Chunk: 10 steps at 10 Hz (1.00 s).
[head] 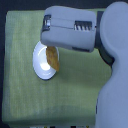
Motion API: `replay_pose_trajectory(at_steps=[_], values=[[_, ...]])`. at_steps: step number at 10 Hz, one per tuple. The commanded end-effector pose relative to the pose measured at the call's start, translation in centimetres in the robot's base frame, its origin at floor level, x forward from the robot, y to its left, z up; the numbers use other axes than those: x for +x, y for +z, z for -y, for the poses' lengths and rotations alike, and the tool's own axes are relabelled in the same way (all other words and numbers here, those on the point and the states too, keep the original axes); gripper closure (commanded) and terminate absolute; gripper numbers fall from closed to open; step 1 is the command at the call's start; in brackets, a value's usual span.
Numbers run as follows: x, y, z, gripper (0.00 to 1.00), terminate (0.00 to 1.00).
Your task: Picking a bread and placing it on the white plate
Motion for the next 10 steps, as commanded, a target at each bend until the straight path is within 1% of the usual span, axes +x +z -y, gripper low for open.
replay_pose_trajectory(at_steps=[1,3,7,8,10], values=[[-0.7,-3.8,-5.6,1.0,0.0],[-0.8,-4.8,-6.2,1.0,0.0],[-0.5,-4.7,-5.2,1.0,0.0],[-0.6,-4.7,-5.5,0.0,0.0],[-0.6,-4.5,-6.0,0.0,0.0]])
